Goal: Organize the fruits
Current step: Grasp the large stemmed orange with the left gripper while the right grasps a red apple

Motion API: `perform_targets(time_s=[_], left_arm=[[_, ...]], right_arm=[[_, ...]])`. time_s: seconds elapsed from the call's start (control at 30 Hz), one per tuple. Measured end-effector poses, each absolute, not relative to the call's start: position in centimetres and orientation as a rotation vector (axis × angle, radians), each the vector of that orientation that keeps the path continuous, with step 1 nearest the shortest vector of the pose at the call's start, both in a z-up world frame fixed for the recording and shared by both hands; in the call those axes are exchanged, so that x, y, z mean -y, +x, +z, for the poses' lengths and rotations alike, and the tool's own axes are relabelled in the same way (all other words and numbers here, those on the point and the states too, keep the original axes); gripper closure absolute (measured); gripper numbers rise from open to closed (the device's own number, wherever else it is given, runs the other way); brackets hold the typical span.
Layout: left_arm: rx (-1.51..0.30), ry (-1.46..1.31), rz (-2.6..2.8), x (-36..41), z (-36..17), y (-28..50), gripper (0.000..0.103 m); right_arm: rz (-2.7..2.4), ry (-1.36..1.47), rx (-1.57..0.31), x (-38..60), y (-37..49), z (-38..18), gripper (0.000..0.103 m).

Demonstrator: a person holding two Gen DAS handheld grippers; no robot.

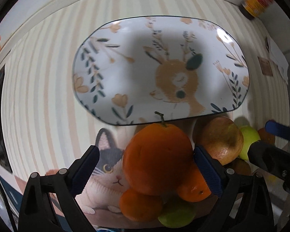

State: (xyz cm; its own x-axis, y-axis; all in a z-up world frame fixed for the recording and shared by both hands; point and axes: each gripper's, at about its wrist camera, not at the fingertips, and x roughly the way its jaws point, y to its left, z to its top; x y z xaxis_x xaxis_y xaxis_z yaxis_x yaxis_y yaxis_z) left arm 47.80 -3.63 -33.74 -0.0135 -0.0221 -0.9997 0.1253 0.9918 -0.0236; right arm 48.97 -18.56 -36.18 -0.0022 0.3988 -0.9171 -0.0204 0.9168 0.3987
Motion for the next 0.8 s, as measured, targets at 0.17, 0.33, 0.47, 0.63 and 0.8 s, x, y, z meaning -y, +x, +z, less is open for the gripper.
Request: perform_targets(time_s=[0.17, 0.33, 0.47, 0.63, 0.8], left_arm=[[-1.553, 0.069, -0.207, 4.7, -33.0, 47.3, 0.031], [-1.526, 0.067, -0.211, 4.4, -32.3, 46.4, 0.032], [-1.504, 0.063, -0.179, 3.9, -31.8, 44.5, 0.033], [-1.478, 0.070, -0.127, 0.3, -31.6, 43.5, 0.032], [-1.461, 0.050, -0.121, -1.3, -30.7, 43.1, 0.032]], right_arm=[[0.316, 0.293, -1.531, 18.9, 48.6, -35.7, 0.000], [0.299, 0.321, -1.529, 19.1, 47.9, -35.7, 0.000], [0.301, 0.317, -1.519, 18.6, 47.3, -35.3, 0.001], [0.309, 0.268, -1.507, 17.1, 47.4, -35.2, 0.001], [0.314, 0.174, -1.531, 14.9, 47.7, -35.7, 0.005]])
